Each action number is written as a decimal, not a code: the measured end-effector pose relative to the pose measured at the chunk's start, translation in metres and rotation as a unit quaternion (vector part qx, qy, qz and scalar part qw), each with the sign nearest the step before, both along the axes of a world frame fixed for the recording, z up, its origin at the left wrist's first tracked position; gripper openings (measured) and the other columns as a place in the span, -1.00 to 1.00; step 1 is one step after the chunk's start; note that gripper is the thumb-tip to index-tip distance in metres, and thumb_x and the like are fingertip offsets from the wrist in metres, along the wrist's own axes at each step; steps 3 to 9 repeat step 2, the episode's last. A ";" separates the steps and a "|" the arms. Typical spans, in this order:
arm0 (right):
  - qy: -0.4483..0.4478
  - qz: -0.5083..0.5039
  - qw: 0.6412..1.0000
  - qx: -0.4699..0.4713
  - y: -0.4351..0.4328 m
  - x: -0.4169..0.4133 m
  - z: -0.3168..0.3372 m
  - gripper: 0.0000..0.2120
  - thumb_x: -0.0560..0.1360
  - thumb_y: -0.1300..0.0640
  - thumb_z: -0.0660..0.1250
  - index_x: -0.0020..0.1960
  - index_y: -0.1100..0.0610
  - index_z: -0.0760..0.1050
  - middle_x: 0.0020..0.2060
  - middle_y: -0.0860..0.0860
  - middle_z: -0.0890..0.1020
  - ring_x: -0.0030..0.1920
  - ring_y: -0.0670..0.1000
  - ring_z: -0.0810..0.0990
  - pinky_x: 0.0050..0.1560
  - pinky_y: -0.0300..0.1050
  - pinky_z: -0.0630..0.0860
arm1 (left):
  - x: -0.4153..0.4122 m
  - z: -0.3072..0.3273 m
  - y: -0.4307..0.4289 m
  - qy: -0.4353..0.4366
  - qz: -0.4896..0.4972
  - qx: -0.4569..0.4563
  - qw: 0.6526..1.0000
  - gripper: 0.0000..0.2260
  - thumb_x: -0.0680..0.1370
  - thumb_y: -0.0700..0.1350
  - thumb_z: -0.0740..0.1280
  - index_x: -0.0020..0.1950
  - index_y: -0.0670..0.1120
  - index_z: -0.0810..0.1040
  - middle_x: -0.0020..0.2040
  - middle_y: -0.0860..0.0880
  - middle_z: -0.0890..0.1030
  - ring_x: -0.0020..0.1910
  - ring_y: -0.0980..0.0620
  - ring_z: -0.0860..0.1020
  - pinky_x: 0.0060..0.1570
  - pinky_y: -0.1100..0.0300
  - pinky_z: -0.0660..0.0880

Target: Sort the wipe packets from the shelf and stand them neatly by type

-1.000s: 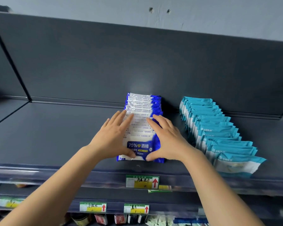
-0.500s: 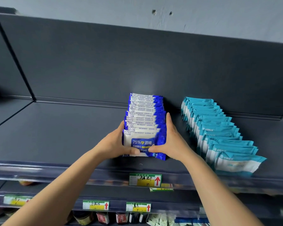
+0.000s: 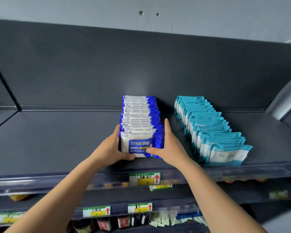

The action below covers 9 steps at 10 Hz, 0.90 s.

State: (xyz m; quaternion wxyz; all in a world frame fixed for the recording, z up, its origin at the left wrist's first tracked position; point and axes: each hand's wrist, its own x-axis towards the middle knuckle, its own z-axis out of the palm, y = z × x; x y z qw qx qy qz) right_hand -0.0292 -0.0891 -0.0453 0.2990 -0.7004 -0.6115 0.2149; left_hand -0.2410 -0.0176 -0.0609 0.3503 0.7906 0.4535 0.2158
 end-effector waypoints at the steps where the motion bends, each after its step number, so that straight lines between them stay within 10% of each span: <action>1: -0.019 -0.021 1.000 0.007 -0.011 -0.003 -0.002 0.09 0.41 -0.06 0.48 0.55 0.04 -0.29 0.50 -0.03 0.23 0.42 0.01 0.34 0.30 -0.06 0.36 | -0.002 -0.001 -0.008 -0.018 0.008 0.013 1.000 -0.21 0.26 -0.02 0.61 0.32 0.18 0.21 0.13 0.30 0.55 0.06 0.28 0.55 0.01 0.23 0.48; 9: -0.047 -0.023 0.999 0.004 -0.027 -0.004 0.000 0.00 0.47 -0.06 0.42 0.56 0.07 -0.26 0.52 0.02 0.18 0.44 0.04 0.30 0.32 -0.03 0.35 | -0.003 0.003 -0.021 -0.024 0.029 0.029 0.999 -0.37 0.32 -0.04 0.58 0.23 0.13 0.27 0.08 0.29 0.55 -0.02 0.35 0.54 -0.10 0.32 0.47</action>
